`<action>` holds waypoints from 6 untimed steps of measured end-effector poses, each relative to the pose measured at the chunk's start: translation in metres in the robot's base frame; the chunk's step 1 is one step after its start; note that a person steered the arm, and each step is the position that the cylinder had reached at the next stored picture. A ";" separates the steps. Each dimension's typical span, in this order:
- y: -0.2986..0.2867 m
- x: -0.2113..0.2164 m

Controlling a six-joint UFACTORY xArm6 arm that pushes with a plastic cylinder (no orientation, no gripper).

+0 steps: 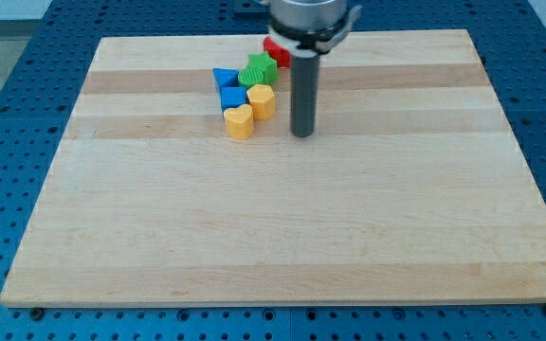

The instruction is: Push the yellow heart slightly to the left

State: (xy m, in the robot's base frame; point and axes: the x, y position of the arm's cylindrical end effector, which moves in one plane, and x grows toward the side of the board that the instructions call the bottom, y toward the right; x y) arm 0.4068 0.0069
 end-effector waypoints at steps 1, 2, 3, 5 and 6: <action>-0.022 0.002; -0.033 -0.010; -0.049 -0.022; -0.066 -0.033; -0.053 -0.033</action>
